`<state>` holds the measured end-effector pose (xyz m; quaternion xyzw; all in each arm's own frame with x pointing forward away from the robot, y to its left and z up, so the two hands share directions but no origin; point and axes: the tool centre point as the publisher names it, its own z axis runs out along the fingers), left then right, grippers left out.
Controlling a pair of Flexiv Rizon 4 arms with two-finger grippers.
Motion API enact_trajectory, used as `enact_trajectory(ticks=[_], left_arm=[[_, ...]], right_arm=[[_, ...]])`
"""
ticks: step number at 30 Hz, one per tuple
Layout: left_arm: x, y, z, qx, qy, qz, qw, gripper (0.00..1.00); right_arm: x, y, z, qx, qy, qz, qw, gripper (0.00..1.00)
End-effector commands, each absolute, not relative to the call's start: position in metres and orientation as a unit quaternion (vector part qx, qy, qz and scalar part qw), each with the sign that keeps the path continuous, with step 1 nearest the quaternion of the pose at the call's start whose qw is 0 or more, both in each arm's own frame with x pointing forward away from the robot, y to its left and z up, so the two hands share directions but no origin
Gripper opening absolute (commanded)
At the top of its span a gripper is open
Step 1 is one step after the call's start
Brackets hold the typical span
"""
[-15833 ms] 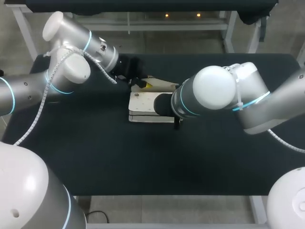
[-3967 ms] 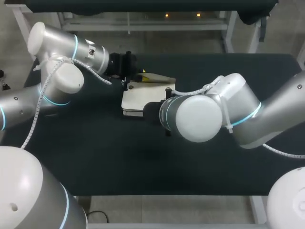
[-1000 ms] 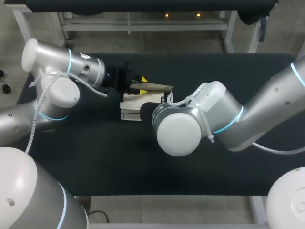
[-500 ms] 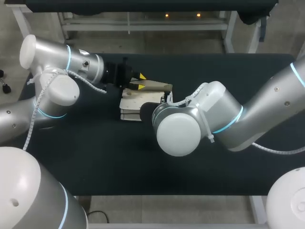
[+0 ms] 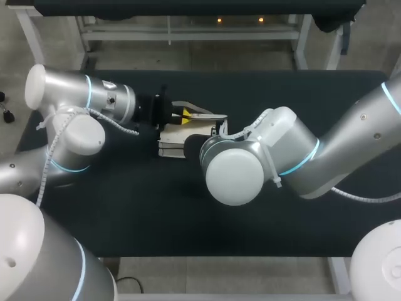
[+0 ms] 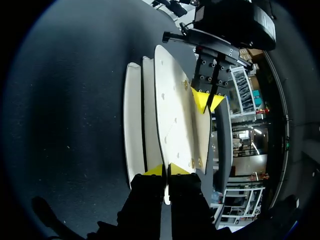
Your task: Pick up the bag, open it, inspect its contents, close it, and place it on the opposite side
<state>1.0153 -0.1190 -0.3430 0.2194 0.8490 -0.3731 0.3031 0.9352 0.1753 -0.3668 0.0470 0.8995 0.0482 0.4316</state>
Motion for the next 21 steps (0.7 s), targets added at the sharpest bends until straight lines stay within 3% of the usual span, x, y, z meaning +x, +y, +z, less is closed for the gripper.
enact_trajectory(ticks=[1, 21], left_arm=[[1.0041, -0.1168, -0.3555, 0.204, 0.833, -0.387, 0.339, 0.0], [1.005, -0.1158, -0.36, 0.22, 0.842, -0.372, 0.324, 0.0]], right_arm=[[0.9336, 0.1728, -0.3712, 0.044, 0.894, 0.056, 0.441, 0.0], [0.9336, 0.1728, -0.3712, 0.044, 0.894, 0.056, 0.441, 0.0]])
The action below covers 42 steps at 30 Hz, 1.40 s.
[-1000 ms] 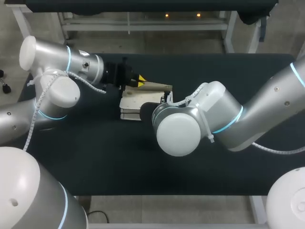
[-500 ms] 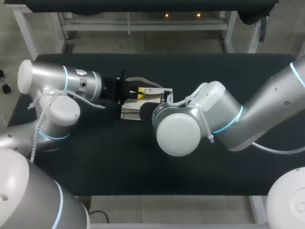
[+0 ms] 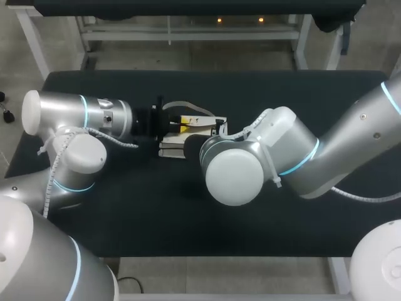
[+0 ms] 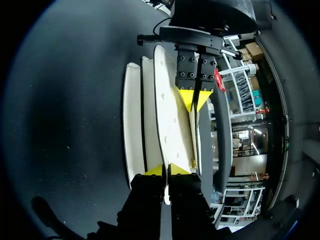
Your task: Pick up the bag, open it, inspect its contents, close it, and place it on the opposite side
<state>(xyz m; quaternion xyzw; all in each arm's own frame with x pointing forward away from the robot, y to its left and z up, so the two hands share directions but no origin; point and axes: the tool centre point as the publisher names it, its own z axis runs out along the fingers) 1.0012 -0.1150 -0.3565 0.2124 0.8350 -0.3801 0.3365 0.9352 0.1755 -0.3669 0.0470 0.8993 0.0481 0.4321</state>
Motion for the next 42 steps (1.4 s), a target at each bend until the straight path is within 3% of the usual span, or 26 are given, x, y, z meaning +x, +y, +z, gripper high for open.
enact_trajectory(ticks=[1, 15, 16, 17, 20, 24, 25, 26, 42], left_arm=[[1.006, -0.115, -0.361, 0.218, 0.843, -0.369, 0.324, 0.0], [1.012, -0.112, -0.356, 0.211, 0.851, -0.367, 0.311, 0.0], [1.012, -0.112, -0.355, 0.211, 0.851, -0.367, 0.311, 0.18], [1.013, -0.112, -0.354, 0.21, 0.851, -0.367, 0.311, 0.29], [1.014, -0.111, -0.352, 0.209, 0.851, -0.368, 0.312, 0.39], [1.015, -0.11, -0.349, 0.207, 0.852, -0.366, 0.312, 0.27], [1.015, -0.11, -0.349, 0.207, 0.852, -0.365, 0.312, 0.08], [1.015, -0.111, -0.348, 0.207, 0.853, -0.365, 0.312, 0.0], [1.005, -0.119, -0.367, 0.217, 0.868, -0.357, 0.269, 0.0]], right_arm=[[0.934, 0.173, -0.371, 0.044, 0.894, 0.056, 0.441, 0.0], [0.934, 0.173, -0.371, 0.044, 0.894, 0.056, 0.441, 0.0], [0.934, 0.173, -0.371, 0.044, 0.894, 0.056, 0.441, 0.0], [0.934, 0.173, -0.371, 0.044, 0.894, 0.056, 0.441, 0.0], [0.934, 0.173, -0.371, 0.044, 0.894, 0.056, 0.441, 0.0], [0.934, 0.173, -0.371, 0.044, 0.894, 0.056, 0.441, 0.0], [0.934, 0.173, -0.371, 0.044, 0.894, 0.056, 0.441, 0.0], [0.934, 0.173, -0.371, 0.044, 0.894, 0.056, 0.441, 0.0], [0.934, 0.173, -0.371, 0.044, 0.894, 0.056, 0.441, 0.0]])
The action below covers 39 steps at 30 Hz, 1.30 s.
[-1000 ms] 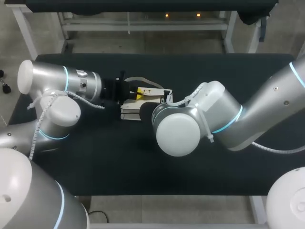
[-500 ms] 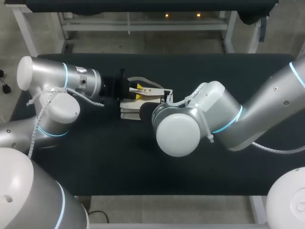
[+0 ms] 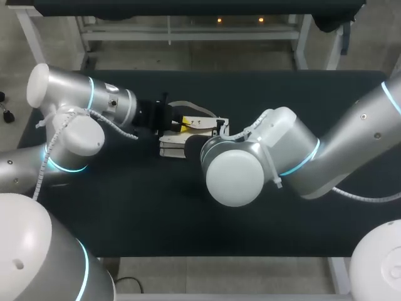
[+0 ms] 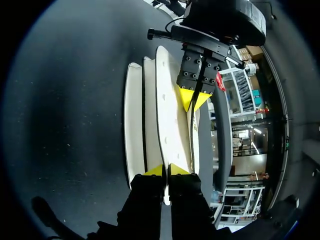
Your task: Pick up the bag, open it, inspect its contents, close it, and place it on the opposite side
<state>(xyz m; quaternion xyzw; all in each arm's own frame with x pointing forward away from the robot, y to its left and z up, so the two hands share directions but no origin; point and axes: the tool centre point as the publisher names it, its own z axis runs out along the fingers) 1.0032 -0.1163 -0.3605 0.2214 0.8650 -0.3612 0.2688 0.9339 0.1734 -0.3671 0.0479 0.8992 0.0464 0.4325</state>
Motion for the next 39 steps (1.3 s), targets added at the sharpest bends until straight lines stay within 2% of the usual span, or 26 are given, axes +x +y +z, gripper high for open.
enact_trajectory(ticks=[1, 12, 13, 14, 15, 16, 17, 22, 25, 26, 27, 28, 39], left_arm=[[1.006, -0.118, -0.368, 0.212, 0.87, -0.355, 0.269, 0.0], [1.009, -0.119, -0.368, 0.207, 0.872, -0.354, 0.266, 0.0], [1.008, -0.119, -0.366, 0.207, 0.872, -0.355, 0.268, 0.25], [1.008, -0.119, -0.364, 0.208, 0.871, -0.356, 0.269, 0.6], [1.008, -0.119, -0.362, 0.208, 0.87, -0.356, 0.272, 0.79], [1.008, -0.118, -0.359, 0.209, 0.869, -0.356, 0.273, 0.92], [1.007, -0.118, -0.357, 0.209, 0.868, -0.356, 0.274, 1.0], [1.004, -0.118, -0.346, 0.213, 0.865, -0.357, 0.282, 1.0], [1.001, -0.118, -0.341, 0.214, 0.863, -0.357, 0.287, 1.0], [1.001, -0.118, -0.339, 0.214, 0.862, -0.357, 0.288, 1.0], [1.0, -0.118, -0.337, 0.214, 0.861, -0.356, 0.292, 1.0], [0.999, -0.118, -0.334, 0.213, 0.861, -0.356, 0.294, 1.0], [0.994, -0.107, -0.304, 0.189, 0.857, -0.365, 0.309, 1.0]], right_arm=[[0.934, 0.173, -0.371, 0.044, 0.894, 0.056, 0.441, 0.0], [0.934, 0.173, -0.371, 0.044, 0.894, 0.056, 0.441, 0.0], [0.934, 0.173, -0.371, 0.044, 0.894, 0.056, 0.441, 0.0], [0.934, 0.173, -0.371, 0.044, 0.894, 0.056, 0.441, 0.0], [0.934, 0.173, -0.371, 0.044, 0.894, 0.056, 0.441, 0.0], [0.934, 0.173, -0.371, 0.044, 0.894, 0.056, 0.441, 0.0], [0.934, 0.173, -0.371, 0.044, 0.894, 0.056, 0.441, 0.0], [0.934, 0.173, -0.371, 0.044, 0.894, 0.056, 0.441, 0.02], [0.933, 0.174, -0.37, 0.043, 0.895, 0.056, 0.441, 0.19], [0.933, 0.174, -0.369, 0.042, 0.895, 0.056, 0.441, 0.39], [0.932, 0.173, -0.368, 0.042, 0.895, 0.057, 0.441, 0.52], [0.931, 0.172, -0.365, 0.042, 0.895, 0.058, 0.441, 1.0], [0.921, 0.165, -0.329, 0.028, 0.894, 0.082, 0.44, 1.0]])
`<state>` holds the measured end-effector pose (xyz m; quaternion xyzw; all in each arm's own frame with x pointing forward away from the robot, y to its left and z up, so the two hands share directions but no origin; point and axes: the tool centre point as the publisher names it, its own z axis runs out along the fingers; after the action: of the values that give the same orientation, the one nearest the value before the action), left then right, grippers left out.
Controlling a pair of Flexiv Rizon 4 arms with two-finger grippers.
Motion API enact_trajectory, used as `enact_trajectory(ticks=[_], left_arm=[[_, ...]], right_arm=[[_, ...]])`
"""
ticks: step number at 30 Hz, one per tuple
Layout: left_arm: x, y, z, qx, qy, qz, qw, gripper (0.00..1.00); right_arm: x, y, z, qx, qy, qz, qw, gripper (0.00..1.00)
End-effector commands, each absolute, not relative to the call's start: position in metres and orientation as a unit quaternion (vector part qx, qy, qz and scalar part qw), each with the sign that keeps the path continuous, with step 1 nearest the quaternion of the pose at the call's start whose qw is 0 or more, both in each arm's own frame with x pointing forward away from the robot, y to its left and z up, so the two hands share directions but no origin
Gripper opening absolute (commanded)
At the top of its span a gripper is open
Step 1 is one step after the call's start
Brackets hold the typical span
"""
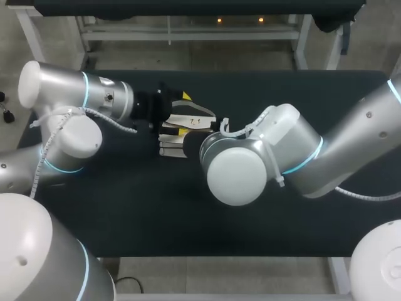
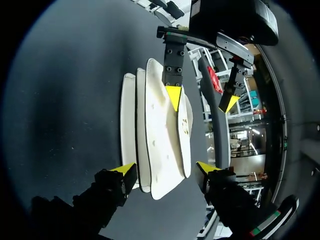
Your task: Pick up the bag, open it, inspect its contents, close it, and place it on the opposite side
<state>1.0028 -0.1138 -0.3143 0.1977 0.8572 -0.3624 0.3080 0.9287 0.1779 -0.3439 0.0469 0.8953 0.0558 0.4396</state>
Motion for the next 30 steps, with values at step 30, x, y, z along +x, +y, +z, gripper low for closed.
enact_trajectory(ticks=[30], left_arm=[[0.985, -0.059, -0.295, 0.107, 0.941, -0.247, 0.208, 1.0]], right_arm=[[0.941, 0.148, -0.278, -0.036, 0.956, 0.102, 0.272, 1.0]])
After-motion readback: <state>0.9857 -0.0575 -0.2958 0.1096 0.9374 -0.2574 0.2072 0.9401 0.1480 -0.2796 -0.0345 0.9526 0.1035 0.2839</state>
